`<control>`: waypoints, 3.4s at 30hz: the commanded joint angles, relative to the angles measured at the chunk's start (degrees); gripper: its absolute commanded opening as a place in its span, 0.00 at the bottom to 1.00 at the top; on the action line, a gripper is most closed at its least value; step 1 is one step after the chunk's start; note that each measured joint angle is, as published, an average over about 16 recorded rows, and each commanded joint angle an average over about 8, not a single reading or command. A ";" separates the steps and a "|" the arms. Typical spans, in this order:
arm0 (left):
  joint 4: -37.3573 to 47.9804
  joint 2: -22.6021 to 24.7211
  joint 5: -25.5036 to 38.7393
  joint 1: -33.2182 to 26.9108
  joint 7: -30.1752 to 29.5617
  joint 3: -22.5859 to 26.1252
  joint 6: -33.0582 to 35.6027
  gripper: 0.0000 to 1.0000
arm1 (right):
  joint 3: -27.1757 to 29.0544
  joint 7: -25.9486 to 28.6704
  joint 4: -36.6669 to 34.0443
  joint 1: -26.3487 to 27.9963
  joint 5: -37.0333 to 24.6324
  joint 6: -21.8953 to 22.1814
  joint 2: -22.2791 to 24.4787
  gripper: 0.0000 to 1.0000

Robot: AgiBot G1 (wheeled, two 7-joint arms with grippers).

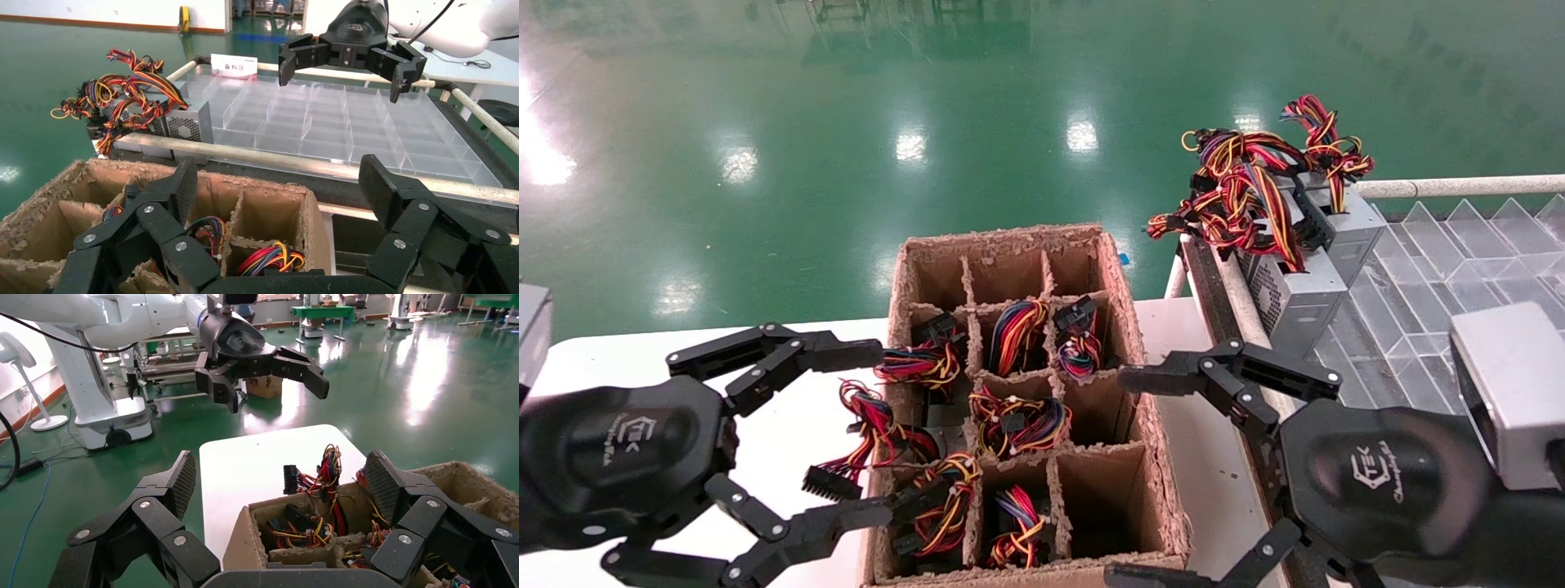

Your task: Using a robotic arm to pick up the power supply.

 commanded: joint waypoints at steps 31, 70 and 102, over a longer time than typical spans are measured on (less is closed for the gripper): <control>0.00 0.00 0.00 0.00 0.00 0.00 0.00 1.00 | 0.17 -0.14 -0.41 0.32 -0.41 0.30 0.07 1.00; 0.00 0.00 0.00 0.00 0.00 0.00 0.00 1.00 | 0.20 -0.17 -0.47 0.37 -0.49 0.37 0.08 1.00; 0.00 0.00 0.00 0.00 0.00 0.00 0.00 1.00 | 0.20 -0.17 -0.47 0.37 -0.48 0.37 0.09 1.00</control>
